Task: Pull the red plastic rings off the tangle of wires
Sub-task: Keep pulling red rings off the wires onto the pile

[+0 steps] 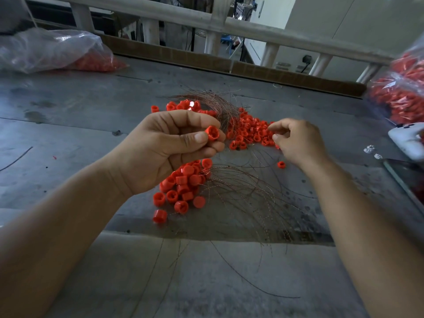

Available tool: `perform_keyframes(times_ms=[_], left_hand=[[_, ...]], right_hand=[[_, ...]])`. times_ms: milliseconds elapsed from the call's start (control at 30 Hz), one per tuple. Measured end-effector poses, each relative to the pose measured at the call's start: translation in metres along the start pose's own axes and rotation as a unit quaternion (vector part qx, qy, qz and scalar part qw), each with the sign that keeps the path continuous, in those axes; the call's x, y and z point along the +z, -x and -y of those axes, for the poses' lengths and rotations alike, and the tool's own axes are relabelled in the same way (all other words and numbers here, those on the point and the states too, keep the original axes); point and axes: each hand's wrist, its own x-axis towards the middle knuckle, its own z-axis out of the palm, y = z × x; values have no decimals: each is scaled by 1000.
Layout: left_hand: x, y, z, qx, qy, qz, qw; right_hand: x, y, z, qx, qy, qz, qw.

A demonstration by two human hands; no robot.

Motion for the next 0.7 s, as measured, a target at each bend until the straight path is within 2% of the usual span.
perform_keyframes(times_ms=[167, 300, 700], left_hand=[[-1, 0, 0, 3, 4, 0, 1000], [-2, 0, 1, 2, 1, -1, 1000], [-4, -1, 2, 6, -8, -4, 1000]], right_hand=[[8, -1, -4, -21, 21, 37, 999], [12, -2, -4, -35, 57, 33, 997], [15, -2, -4, -47, 71, 35, 996]])
